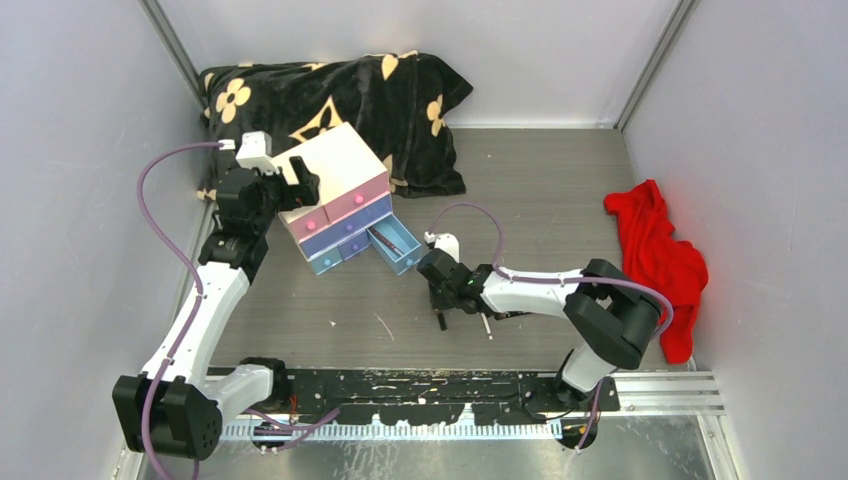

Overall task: Organize the makeup
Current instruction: Pick up the lipstick at the center of the board.

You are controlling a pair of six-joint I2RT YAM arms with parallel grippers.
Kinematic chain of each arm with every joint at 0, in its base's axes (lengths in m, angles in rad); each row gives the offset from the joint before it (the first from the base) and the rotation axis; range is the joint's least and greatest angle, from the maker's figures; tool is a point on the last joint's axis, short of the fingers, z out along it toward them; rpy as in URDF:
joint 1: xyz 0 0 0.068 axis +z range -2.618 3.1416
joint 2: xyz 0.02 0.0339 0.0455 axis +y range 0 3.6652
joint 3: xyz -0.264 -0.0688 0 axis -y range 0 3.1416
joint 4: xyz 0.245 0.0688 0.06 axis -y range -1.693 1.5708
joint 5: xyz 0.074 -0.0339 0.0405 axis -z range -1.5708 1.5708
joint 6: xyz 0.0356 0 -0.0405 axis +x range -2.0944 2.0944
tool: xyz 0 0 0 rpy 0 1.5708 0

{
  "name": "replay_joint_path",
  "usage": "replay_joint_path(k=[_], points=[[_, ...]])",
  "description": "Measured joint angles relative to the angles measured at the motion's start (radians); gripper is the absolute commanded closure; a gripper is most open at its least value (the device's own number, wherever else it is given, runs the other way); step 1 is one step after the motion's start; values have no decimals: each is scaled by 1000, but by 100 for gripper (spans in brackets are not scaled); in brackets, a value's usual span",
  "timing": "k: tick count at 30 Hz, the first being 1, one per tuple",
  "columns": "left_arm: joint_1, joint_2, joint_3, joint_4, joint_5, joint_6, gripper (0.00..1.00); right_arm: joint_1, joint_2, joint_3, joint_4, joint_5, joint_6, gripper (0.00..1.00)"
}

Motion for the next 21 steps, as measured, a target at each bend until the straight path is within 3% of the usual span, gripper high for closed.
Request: replay_joint_path(k=[7,14,21], points=[[0,0,0,0,0,0,0,4,-45,64,-148,69,-55,99],[0,-2,0,-1,-1,0,0,3,-79,288,-218,117,-154,99],[0,-5,0,-6,0,-2,0,-44,40,487,-199,68,-236,99]])
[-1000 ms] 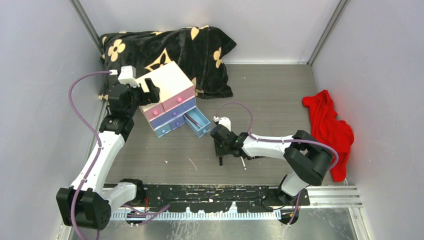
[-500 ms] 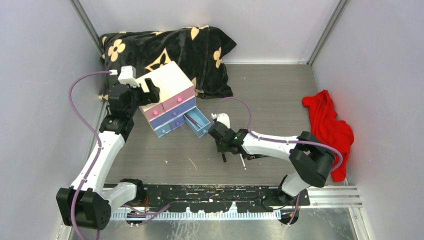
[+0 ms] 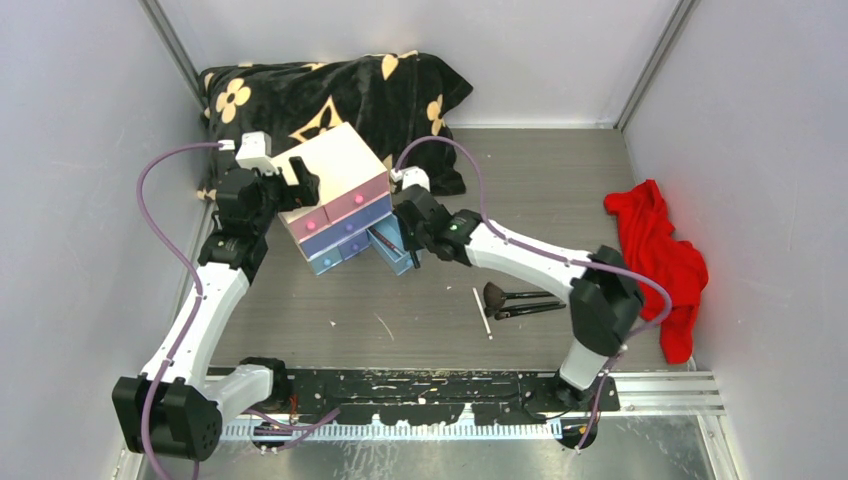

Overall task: Organize the makeup
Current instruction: Pick up the lipstick at the center of the board, then place the lipstick in the drawer.

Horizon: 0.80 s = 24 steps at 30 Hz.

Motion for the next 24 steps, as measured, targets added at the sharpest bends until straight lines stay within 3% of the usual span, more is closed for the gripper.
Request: replay_joint_path(k=[8,22,24], points=[[0,-8,0,-10,0,0,0,-90,241,138,0,-167,-34,99],[0,-17,0,-25,0,1,0,-144,344,251,37,-302,-28,99],[0,-16,0,-24,0,1,0,-147,356,255,53,-314,-21,95]])
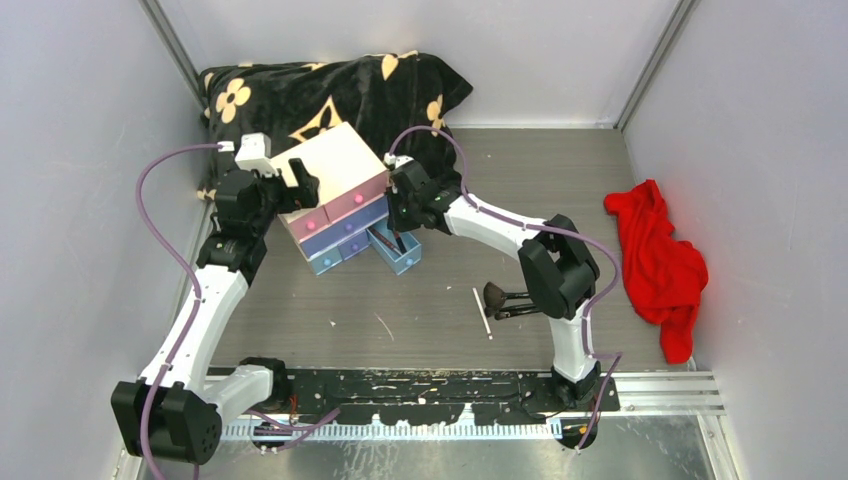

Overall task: Organize the makeup
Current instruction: Place the lipstick in the drawer.

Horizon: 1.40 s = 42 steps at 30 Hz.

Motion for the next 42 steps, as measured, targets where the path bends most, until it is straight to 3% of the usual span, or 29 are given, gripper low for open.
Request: replay_joint_path(k=[11,23,33,42], points=[[0,2,0,2,0,1,0,-6,8,7,9,-27,3,59],[0,2,0,2,-5,1,0,-5,-66,-105,9,0,-5,58],[0,3,0,2,-5,1,0,7,-495,-429,-50,198,-42,58],[0,2,0,1,-7,1,0,6,-597,-647,-122,290,-28,58]])
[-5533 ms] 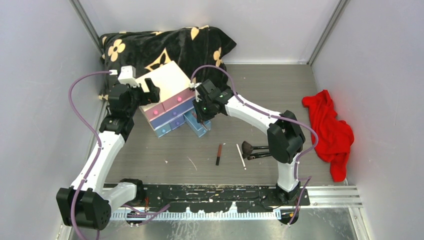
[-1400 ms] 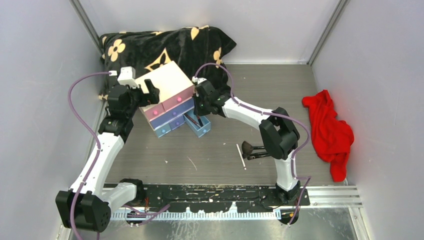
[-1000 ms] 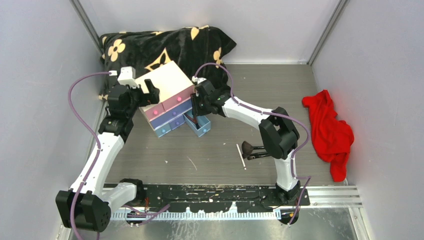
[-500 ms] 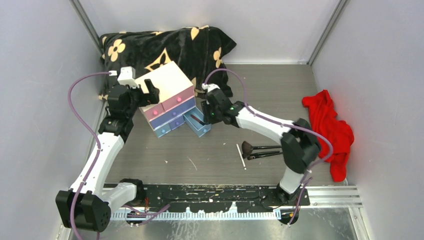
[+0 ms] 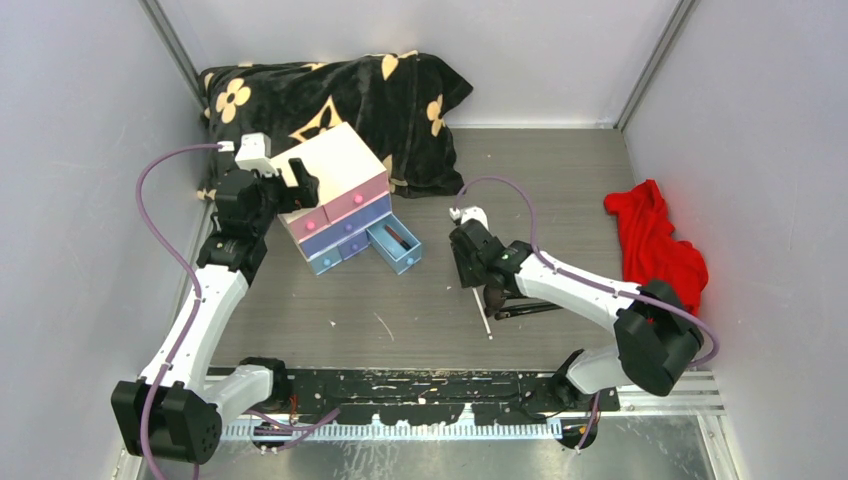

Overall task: Organize the makeup
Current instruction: Place the lipstick in the drawer, then pick up the makeup from the center of the board.

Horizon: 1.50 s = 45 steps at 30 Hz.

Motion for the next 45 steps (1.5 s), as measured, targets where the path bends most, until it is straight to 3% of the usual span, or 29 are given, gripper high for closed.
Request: replay_joint_path(k=[9,27,34,38,45], points=[[0,0,0,0,0,0,0,-1,-43,-140,-31,-13,45,58],[0,0,0,0,0,-1,0,-1,-8,-195,15,-105,66,62],[0,0,0,0,0,0,0,-1,25,-202,53,-126,67,70],[0,0,0,0,0,0,0,-1,32,-202,76,-130,67,98],[0,0,0,0,0,0,0,-1,33,-196,79,-129,70,99]])
